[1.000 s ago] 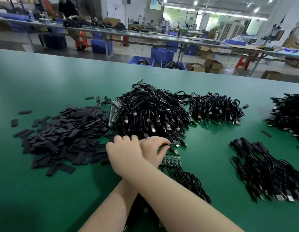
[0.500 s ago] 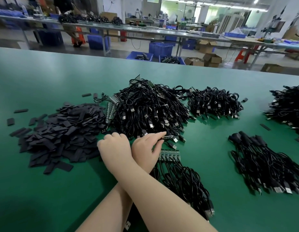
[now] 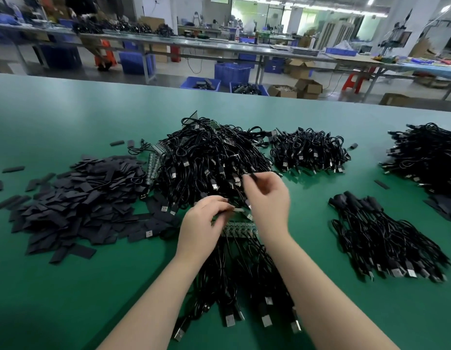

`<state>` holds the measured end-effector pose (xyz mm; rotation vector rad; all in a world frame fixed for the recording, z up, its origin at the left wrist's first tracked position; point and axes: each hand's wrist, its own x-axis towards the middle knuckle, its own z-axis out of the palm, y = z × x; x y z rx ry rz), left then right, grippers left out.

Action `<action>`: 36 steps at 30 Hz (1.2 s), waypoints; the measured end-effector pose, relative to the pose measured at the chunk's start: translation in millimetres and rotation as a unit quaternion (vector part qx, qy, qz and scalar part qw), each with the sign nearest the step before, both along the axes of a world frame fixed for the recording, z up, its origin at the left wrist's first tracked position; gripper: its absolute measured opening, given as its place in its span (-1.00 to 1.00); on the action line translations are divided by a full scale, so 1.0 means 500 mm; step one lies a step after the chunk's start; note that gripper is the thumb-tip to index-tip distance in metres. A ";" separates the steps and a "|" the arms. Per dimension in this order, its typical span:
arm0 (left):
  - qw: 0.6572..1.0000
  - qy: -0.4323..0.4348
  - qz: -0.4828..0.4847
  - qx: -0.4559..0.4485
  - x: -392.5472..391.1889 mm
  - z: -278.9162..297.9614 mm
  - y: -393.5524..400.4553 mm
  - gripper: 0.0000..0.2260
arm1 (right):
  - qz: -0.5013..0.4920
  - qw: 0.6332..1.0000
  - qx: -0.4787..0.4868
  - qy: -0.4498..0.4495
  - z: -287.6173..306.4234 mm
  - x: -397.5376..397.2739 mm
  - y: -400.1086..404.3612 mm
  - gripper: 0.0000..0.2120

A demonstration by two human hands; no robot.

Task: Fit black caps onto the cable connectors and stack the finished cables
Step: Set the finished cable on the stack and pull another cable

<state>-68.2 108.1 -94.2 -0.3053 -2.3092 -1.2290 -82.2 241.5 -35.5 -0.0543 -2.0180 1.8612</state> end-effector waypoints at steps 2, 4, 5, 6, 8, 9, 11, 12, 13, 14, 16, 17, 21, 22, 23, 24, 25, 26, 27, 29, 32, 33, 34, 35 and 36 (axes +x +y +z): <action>1.000 0.009 0.000 0.003 0.006 0.003 0.003 -0.87 | -0.015 0.998 -0.044 -0.045 -0.026 -0.011 0.051 -0.93; 1.000 -0.005 -0.001 0.013 0.011 0.002 0.004 -0.87 | -0.012 0.993 -0.096 -0.066 -0.050 -0.015 0.083 -0.94; 1.000 -0.014 0.000 0.018 0.013 0.001 0.004 -0.85 | -0.004 0.990 -0.123 -0.072 -0.063 -0.013 0.093 -0.94; 1.000 -0.011 0.000 0.020 0.016 0.000 0.003 -0.83 | 0.006 0.987 -0.143 -0.076 -0.075 -0.011 0.100 -0.95; 1.000 0.000 -0.005 0.022 0.016 -0.005 0.002 -0.80 | 0.028 0.984 -0.159 -0.080 -0.095 0.000 0.108 -0.89; 1.000 -0.001 -0.007 0.026 0.016 -0.006 0.003 -0.80 | 0.037 0.984 -0.156 -0.082 -0.100 0.005 0.109 -0.86; 0.999 -0.012 -0.004 0.032 0.012 -0.005 0.005 -0.79 | 0.060 0.985 -0.140 -0.078 -0.102 0.011 0.110 -0.81; 0.999 -0.014 -0.001 0.032 0.009 -0.002 0.007 -0.79 | 0.072 0.985 -0.139 -0.072 -0.100 0.015 0.110 -0.80; 0.999 -0.015 0.002 0.033 0.007 0.003 0.009 -0.78 | 0.084 0.984 -0.144 -0.065 -0.096 0.019 0.108 -0.80; 0.999 -0.015 -0.001 0.035 0.005 0.011 0.010 -0.76 | 0.092 0.982 -0.152 -0.062 -0.093 0.023 0.105 -0.80; 0.999 -0.025 -0.009 0.034 -0.003 0.029 0.012 -0.73 | 0.098 0.980 -0.162 -0.067 -0.088 0.031 0.100 -0.81; 0.999 -0.036 -0.015 0.034 -0.007 0.038 0.013 -0.72 | 0.098 0.980 -0.160 -0.070 -0.087 0.034 0.097 -0.82; 0.996 -0.055 -0.027 0.072 -0.010 0.050 0.034 -0.79 | 0.098 0.977 -0.169 -0.084 -0.086 0.040 0.092 -0.84; 0.994 -0.053 -0.029 0.088 -0.006 0.045 0.042 -0.81 | 0.098 0.976 -0.176 -0.087 -0.086 0.041 0.091 -0.85; 0.994 -0.050 -0.035 0.094 0.001 0.037 0.048 -0.82 | 0.099 0.975 -0.179 -0.089 -0.086 0.043 0.090 -0.85; 0.994 -0.050 -0.045 0.086 0.007 0.029 0.052 -0.82 | 0.102 0.975 -0.179 -0.088 -0.087 0.044 0.090 -0.85; 0.994 -0.055 -0.057 0.071 0.014 0.021 0.053 -0.82 | 0.105 0.975 -0.174 -0.086 -0.088 0.045 0.089 -0.85; 0.994 -0.062 -0.069 0.059 0.019 0.015 0.051 -0.81 | 0.109 0.977 -0.166 -0.083 -0.088 0.047 0.088 -0.84; 0.993 -0.069 -0.077 0.055 0.023 0.012 0.047 -0.79 | 0.112 0.978 -0.157 -0.082 -0.088 0.048 0.086 -0.84; 0.992 -0.076 -0.082 0.055 0.026 0.010 0.038 -0.72 | 0.115 0.979 -0.144 -0.082 -0.089 0.049 0.084 -0.84; 0.993 -0.075 -0.071 0.062 0.026 0.008 0.036 -0.65 | 0.127 0.980 -0.129 -0.083 -0.092 0.050 0.081 -0.86; 0.993 -0.072 -0.068 0.062 0.025 0.007 0.037 -0.64 | 0.133 0.980 -0.126 -0.083 -0.092 0.050 0.080 -0.85; 0.994 -0.069 -0.066 0.058 0.024 0.006 0.037 -0.65 | 0.138 0.979 -0.122 -0.084 -0.092 0.050 0.080 -0.85; 0.994 -0.067 -0.064 0.055 0.024 0.006 0.037 -0.66 | 0.142 0.979 -0.117 -0.084 -0.092 0.050 0.080 -0.84; 0.994 -0.067 -0.063 0.054 0.023 0.006 0.037 -0.67 | 0.146 0.979 -0.114 -0.084 -0.091 0.050 0.080 -0.83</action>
